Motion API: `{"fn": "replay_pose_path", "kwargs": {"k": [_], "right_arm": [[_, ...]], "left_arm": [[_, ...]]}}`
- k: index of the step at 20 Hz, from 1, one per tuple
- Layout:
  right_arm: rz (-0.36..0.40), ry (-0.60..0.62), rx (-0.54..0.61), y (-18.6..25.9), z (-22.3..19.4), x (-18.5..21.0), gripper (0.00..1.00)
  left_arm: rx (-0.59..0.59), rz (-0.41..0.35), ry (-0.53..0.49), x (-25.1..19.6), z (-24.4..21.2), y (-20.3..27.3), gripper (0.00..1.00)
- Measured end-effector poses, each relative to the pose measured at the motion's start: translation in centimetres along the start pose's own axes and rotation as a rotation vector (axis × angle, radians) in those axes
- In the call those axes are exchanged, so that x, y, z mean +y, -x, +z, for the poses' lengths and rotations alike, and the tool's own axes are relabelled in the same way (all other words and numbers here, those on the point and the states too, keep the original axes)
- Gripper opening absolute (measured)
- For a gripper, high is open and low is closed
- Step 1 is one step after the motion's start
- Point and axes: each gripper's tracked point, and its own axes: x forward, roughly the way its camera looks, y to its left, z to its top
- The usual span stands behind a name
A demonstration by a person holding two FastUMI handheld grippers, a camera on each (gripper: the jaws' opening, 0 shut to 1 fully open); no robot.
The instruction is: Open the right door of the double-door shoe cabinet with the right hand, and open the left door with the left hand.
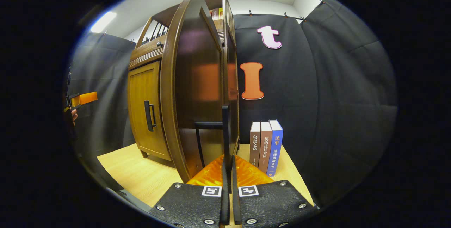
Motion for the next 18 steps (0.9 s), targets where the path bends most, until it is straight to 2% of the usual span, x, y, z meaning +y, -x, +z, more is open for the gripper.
{"fn": "replay_pose_path", "kwargs": {"k": [3, 4, 8, 9, 14, 18], "right_arm": [[0.051, 0.03, -0.001, -0.3, 0.0, -0.5, 0.04], [0.071, 0.046, -0.002, -0.3, 0.1, -0.6, 0.12], [0.115, 0.019, -0.011, -0.1, 0.2, -0.4, 0.13], [0.111, 0.021, -0.024, -0.1, 0.3, -0.4, 0.06], [0.081, -0.042, -0.043, 0.0, 0.1, -0.2, 0.06], [0.033, -0.043, -0.03, 0.5, -0.1, -0.3, 0.06]], "left_arm": [[-0.005, 0.007, -0.01, 0.2, 0.2, 0.5, 0.97], [-0.004, 0.011, -0.018, 0.5, 0.3, 0.5, 0.94], [-0.026, 0.013, -0.013, 0.6, 1.1, 1.1, 0.96], [-0.03, 0.015, -0.01, 0.6, 1.2, 1.3, 0.96], [-0.032, 0.015, 0.003, 0.4, 1.1, 2.3, 0.96], [-0.043, 0.021, -0.019, 0.6, 1.5, 2.5, 0.94]]}}
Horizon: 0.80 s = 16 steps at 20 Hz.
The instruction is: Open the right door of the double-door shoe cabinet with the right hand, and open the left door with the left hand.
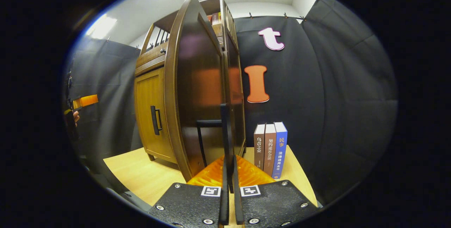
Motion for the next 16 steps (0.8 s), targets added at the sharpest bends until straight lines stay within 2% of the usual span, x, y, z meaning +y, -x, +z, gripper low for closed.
{"fn": "replay_pose_path", "kwargs": {"k": [2, 3, 4, 6, 7, 8, 10, 13, 16], "right_arm": [[-0.004, -0.014, 0.019, 1.2, -0.5, -0.1, 0.06], [-0.018, -0.029, 0.02, 2.2, -0.5, -0.2, 0.16], [-0.038, -0.04, 0.021, 3.1, -0.4, -0.2, 0.05], [-0.111, 0.008, -0.018, 5.5, 1.3, -0.5, 0.04], [-0.149, 0.045, -0.037, 6.6, 2.3, -0.4, 0.14], [-0.182, 0.063, -0.04, 7.7, 3.2, -0.5, 0.03], [-0.234, 0.04, -0.044, 9.4, 4.5, 0.3, 0.03], [-0.245, -0.017, -0.072, 10.8, 6.6, 2.5, 0.03], [-0.205, -0.05, -0.124, 10.5, 8.8, 5.7, 0.03]], "left_arm": [[0.0, -0.007, -0.002, -0.2, -0.1, 0.1, 0.96], [0.001, -0.01, -0.005, -0.2, -0.2, 0.0, 0.96], [0.005, -0.011, -0.008, -0.2, -0.4, -0.1, 0.98], [0.006, -0.017, -0.004, -0.5, -0.7, -0.5, 0.96], [0.011, -0.019, -0.001, -0.6, -0.9, -0.8, 0.96], [0.018, -0.027, 0.001, -0.7, -1.0, -1.0, 0.95], [0.02, -0.046, -0.006, -1.1, -0.8, -1.6, 0.95], [0.01, -0.049, -0.015, -1.1, -0.7, -1.9, 0.95], [0.007, -0.046, -0.002, -1.1, -0.7, -2.1, 0.96]]}}
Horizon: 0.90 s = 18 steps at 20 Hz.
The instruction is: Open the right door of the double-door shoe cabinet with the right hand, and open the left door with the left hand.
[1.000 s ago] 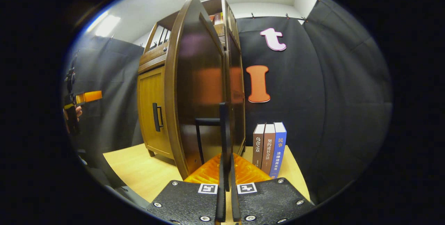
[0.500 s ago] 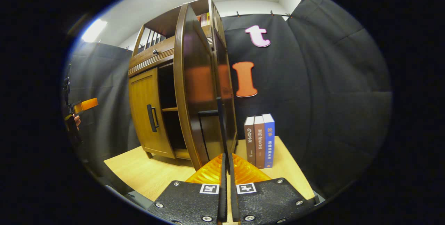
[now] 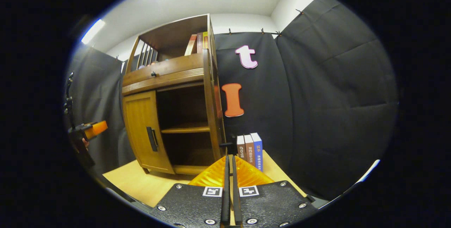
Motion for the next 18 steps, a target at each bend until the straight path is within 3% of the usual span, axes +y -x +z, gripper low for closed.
{"fn": "replay_pose_path", "kwargs": {"k": [4, 6, 7, 9, 10, 13, 14, 15, 16, 18], "right_arm": [[-0.007, 0.101, -0.027, -2.0, -0.2, 2.5, 0.03], [0.027, 0.074, -0.006, -3.3, -1.4, 5.4, 0.03], [0.011, 0.053, 0.009, -4.1, -2.0, 5.8, 0.14], [0.01, 0.026, 0.02, -5.3, -2.4, 6.8, 0.14], [0.013, 0.014, 0.024, -5.6, -2.6, 7.2, 0.06], [0.027, 0.02, 0.048, -6.3, -4.1, 7.8, 0.43], [0.037, 0.023, 0.058, -6.3, -4.5, 8.1, 0.47], [0.054, 0.026, 0.069, -6.2, -4.7, 8.6, 0.43], [0.071, 0.036, 0.078, -6.1, -5.0, 9.1, 0.58], [0.065, 0.076, 0.079, -5.8, -5.2, 9.5, 0.75]], "left_arm": [[0.007, 0.035, -0.011, 1.6, -0.3, 0.6, 0.95], [0.014, 0.059, -0.013, 2.6, -0.7, 0.7, 0.94], [0.022, 0.071, -0.015, 3.1, -0.9, 0.7, 0.94], [0.032, 0.089, -0.014, 4.0, -1.3, 0.6, 0.95], [0.026, 0.097, -0.011, 4.5, -1.1, 0.5, 0.94], [0.006, 0.121, 0.005, 5.9, -1.3, -0.3, 0.94], [0.015, 0.119, 0.015, 6.0, -1.8, -0.9, 0.98], [0.024, 0.112, 0.024, 5.9, -2.2, -1.4, 0.95], [0.023, 0.114, 0.029, 6.1, -2.4, -1.9, 0.98], [0.02, 0.119, 0.024, 6.3, -2.5, -3.0, 0.94]]}}
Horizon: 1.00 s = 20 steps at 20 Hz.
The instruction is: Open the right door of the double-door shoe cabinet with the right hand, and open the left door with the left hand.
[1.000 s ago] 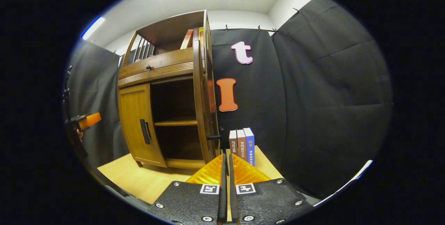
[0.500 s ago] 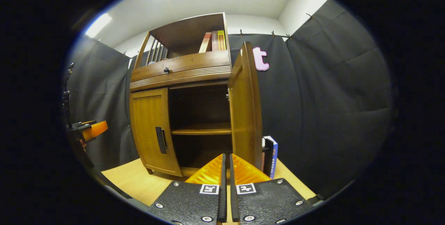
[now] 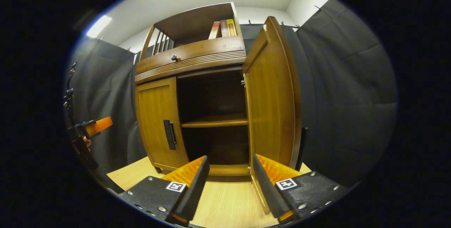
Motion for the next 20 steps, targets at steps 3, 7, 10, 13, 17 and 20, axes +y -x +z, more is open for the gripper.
{"fn": "replay_pose_path", "kwargs": {"k": [3, 7, 10, 13, 17, 20], "right_arm": [[-0.005, 0.02, -0.008, 0.1, 0.1, 0.1, 0.75], [0.011, -0.063, -0.051, -0.3, 1.3, 0.7, 0.92], [0.026, -0.066, -0.048, 0.0, 1.7, 0.8, 0.92], [0.037, -0.032, -0.039, 0.6, 2.1, 0.7, 0.92], [0.018, 0.003, -0.04, 1.6, 1.9, 0.0, 0.92], [0.001, -0.022, -0.039, 2.3, 1.9, -0.6, 0.92]], "left_arm": [[-0.006, -0.014, -0.019, -0.7, -0.3, -1.5, 0.95], [0.024, -0.133, 0.011, -5.2, -1.7, -3.9, 0.96], [0.06, -0.199, 0.027, -8.7, -3.8, -6.5, 0.96], [0.063, -0.238, 0.017, -11.3, -6.5, -9.1, 0.95], [0.151, -0.248, -0.036, -13.3, -11.8, -12.9, 0.95], [0.145, -0.242, -0.05, -13.1, -13.1, -15.0, 0.96]]}}
